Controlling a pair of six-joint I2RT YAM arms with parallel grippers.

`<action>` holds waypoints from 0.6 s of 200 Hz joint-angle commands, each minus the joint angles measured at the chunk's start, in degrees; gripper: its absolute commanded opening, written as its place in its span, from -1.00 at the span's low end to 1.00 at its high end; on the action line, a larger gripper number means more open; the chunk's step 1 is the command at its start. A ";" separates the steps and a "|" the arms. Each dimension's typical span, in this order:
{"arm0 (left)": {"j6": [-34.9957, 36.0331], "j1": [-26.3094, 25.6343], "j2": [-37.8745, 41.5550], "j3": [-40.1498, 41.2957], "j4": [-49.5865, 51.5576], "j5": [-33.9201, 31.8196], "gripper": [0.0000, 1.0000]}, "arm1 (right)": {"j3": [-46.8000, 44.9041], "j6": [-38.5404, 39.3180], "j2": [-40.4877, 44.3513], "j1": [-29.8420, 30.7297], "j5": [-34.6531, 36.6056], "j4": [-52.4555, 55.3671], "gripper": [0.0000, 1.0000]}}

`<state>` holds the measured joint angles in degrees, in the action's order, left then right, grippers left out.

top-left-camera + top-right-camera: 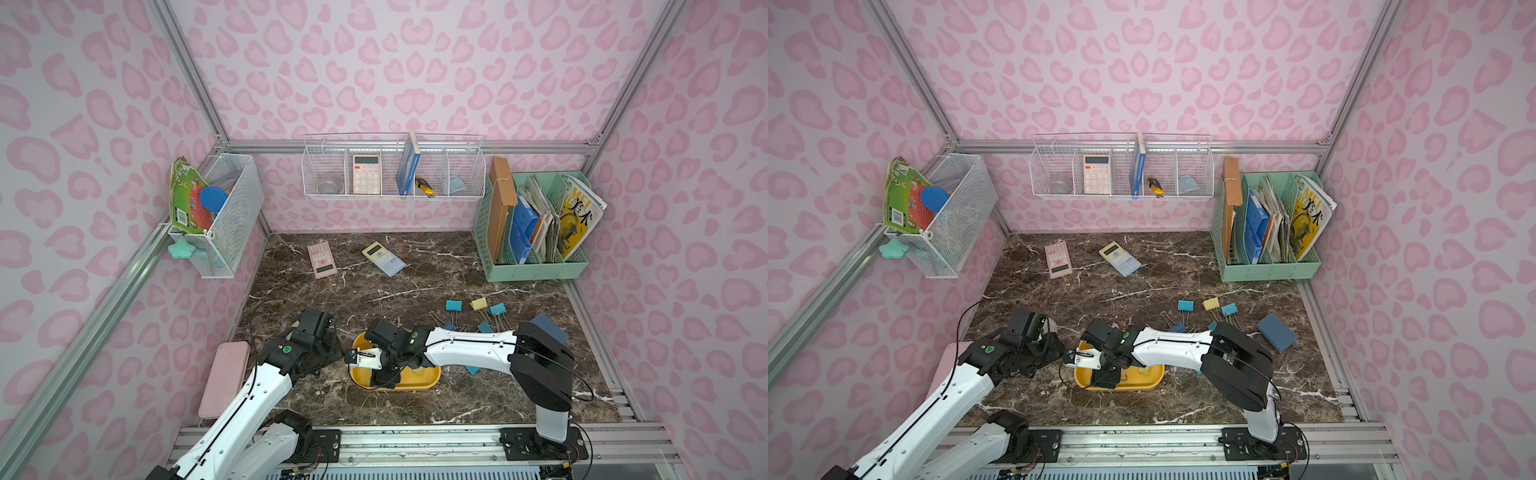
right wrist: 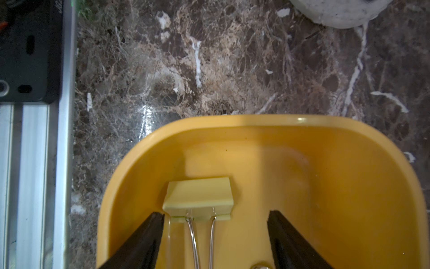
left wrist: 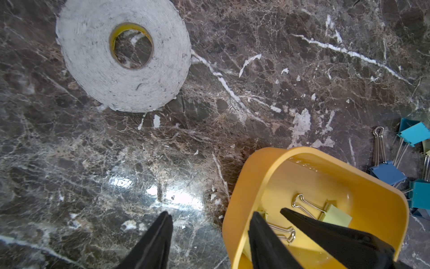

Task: Put the binder clips in the storage box
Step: Place the binder clip in the storage box, then pick up the binder clip at the center of the board.

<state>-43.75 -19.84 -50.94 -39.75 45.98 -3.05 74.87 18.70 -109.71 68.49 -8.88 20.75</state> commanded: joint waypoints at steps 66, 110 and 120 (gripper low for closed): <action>2.71 -0.10 -2.66 1.01 -5.73 11.34 0.14 | -5.73 -10.60 14.96 -15.12 -0.16 -3.35 0.67; 4.36 -3.61 -7.06 2.04 -9.89 15.86 0.11 | -8.82 -26.94 19.60 -31.66 9.48 -3.15 0.64; 4.50 -4.43 -8.12 2.04 -10.16 16.18 0.10 | -8.82 -31.50 19.58 -36.73 10.19 -1.96 0.63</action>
<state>-40.99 -22.87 -57.19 -37.63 38.02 10.39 66.35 0.51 -90.76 39.92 -4.54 17.41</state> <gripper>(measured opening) 0.552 0.817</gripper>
